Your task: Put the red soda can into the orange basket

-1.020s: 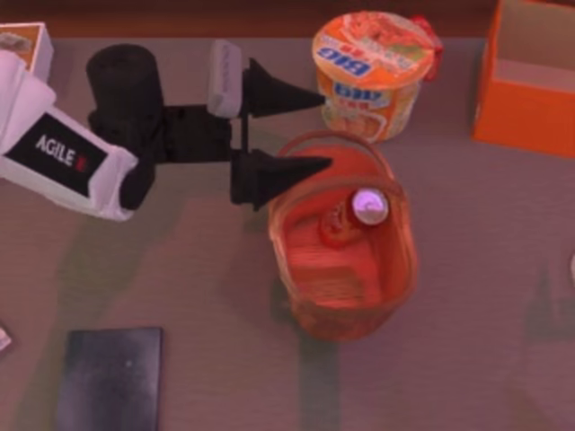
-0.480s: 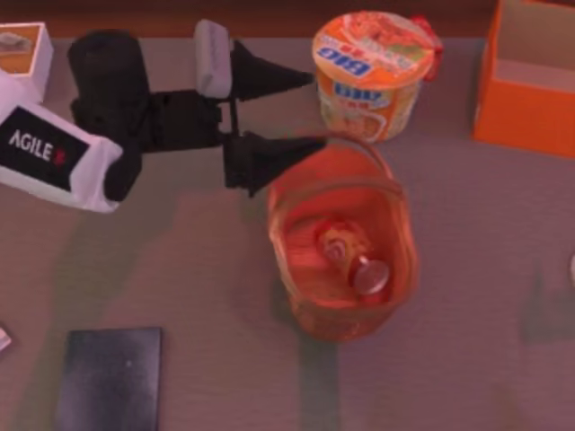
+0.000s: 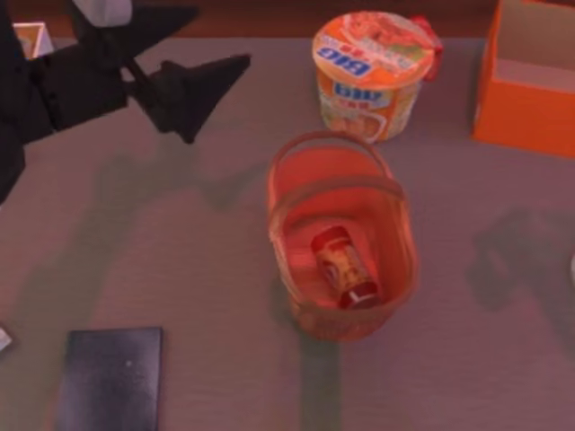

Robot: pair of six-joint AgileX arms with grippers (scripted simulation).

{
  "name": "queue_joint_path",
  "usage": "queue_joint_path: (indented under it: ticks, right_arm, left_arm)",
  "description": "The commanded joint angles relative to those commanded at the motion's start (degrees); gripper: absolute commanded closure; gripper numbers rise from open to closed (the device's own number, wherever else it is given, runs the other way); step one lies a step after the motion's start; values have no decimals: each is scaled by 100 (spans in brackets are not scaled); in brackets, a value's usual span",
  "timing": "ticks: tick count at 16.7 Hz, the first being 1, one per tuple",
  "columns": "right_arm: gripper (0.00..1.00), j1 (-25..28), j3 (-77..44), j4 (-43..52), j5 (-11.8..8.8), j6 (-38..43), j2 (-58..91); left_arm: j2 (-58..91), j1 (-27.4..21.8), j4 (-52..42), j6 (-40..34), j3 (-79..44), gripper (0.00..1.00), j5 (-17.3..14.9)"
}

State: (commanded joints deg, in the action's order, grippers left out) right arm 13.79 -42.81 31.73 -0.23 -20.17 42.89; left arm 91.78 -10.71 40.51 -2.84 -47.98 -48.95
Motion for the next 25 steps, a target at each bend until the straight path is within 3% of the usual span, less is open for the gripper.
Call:
queue_joint_path:
  ticks: [9, 15, 19, 25]
  right_arm:
    - [0, 1546, -5619, 3721, 13, -2343, 5634]
    - [0, 2293, -8316, 5450, 31, -3469, 8251]
    - [0, 2518, -9073, 5943, 47, -3807, 8925]
    - [0, 2507, -9116, 5966, 47, -3826, 8966]
  left_arm:
    - [-5433, 759, -2694, -129, 2974, 0, 2879]
    - [-8326, 1085, -3764, 125, 4363, 0, 4361]
    - [-9126, 1179, -4033, 273, 4770, 0, 4859]
    - [-9178, 1185, -4051, 284, 4798, 0, 4895]
